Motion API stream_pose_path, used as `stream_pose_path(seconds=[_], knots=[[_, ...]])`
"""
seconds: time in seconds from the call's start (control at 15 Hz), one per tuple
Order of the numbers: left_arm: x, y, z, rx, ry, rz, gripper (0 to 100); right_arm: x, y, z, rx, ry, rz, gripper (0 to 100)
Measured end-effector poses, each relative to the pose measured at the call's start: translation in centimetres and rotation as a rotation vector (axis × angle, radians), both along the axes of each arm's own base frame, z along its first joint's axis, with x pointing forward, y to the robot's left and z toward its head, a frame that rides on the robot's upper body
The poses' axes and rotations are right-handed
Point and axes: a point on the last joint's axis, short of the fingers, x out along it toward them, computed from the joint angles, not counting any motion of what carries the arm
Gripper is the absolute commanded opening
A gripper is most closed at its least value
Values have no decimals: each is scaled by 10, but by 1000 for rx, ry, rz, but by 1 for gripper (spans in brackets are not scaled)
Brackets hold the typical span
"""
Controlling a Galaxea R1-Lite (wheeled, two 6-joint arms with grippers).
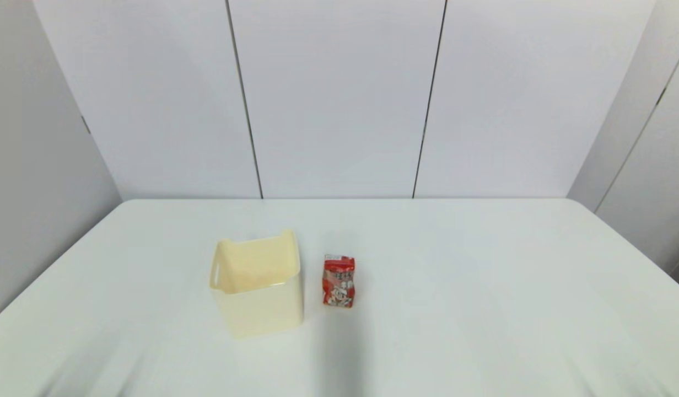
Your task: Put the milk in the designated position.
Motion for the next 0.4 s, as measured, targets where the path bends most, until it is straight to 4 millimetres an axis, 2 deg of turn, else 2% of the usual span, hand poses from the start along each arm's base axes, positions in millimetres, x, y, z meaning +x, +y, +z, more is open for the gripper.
stream_pose_path(seconds=[0.4], knots=[[0,0,0,0,0,0,100,0,0,0,5,0,-2,100]])
